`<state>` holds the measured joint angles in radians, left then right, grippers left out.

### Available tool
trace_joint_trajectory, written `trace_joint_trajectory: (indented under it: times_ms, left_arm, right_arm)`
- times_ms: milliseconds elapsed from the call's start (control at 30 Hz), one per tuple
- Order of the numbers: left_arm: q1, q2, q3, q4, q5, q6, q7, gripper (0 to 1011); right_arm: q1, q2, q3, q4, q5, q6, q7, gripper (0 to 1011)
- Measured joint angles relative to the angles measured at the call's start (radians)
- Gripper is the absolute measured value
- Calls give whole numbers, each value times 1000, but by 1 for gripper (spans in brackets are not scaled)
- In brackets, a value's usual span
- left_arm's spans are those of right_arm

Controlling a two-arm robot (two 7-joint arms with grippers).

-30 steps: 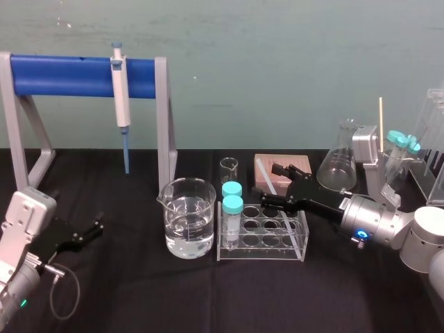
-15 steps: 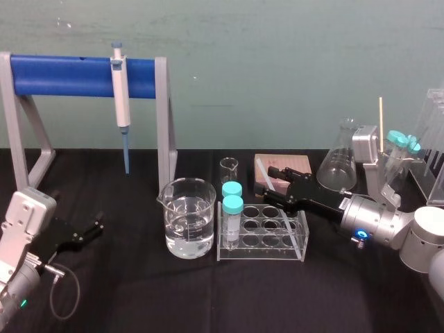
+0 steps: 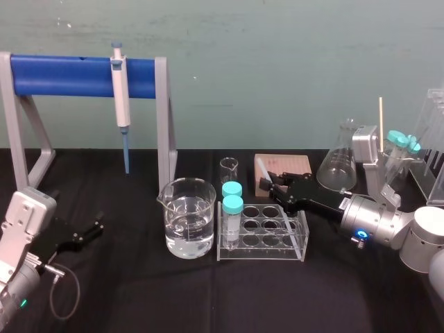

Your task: Pick up the stirring rod with one hand, then place it down.

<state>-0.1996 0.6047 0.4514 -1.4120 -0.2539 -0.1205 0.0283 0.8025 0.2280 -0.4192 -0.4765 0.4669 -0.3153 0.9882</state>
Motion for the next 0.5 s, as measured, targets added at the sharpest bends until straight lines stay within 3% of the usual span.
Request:
trace_joint_trajectory:
  times_ms: [167,500]
  left_arm:
    - [0,0,0,0,0,0,0,1000]
    - [0,0,0,0,0,0,0,1000]
  right_arm:
    - [0,0,0,0,0,0,0,77]
    - [0,0,0,0,0,0,0,72]
